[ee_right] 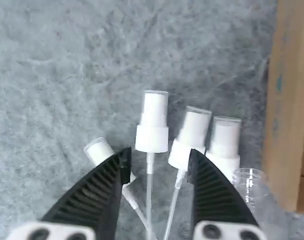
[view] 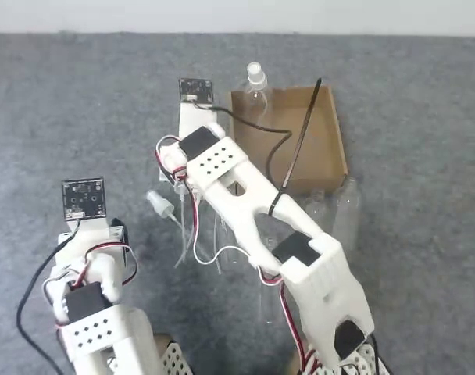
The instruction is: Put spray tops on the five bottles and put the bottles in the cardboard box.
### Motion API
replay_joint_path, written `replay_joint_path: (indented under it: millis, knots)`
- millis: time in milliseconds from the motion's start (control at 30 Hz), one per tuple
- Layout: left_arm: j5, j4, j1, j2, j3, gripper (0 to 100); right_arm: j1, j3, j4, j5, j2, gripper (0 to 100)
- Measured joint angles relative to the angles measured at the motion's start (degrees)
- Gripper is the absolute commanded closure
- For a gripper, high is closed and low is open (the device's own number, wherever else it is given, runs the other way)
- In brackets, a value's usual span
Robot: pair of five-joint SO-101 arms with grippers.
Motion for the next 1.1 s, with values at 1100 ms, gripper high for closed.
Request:
replay_joint_path:
  millis: [1100]
  knots:
    - [0.00, 0.00, 0.00, 0.00, 0.79, 85, 35.60, 25.14, 29.10, 41.58, -41.93, 70.6]
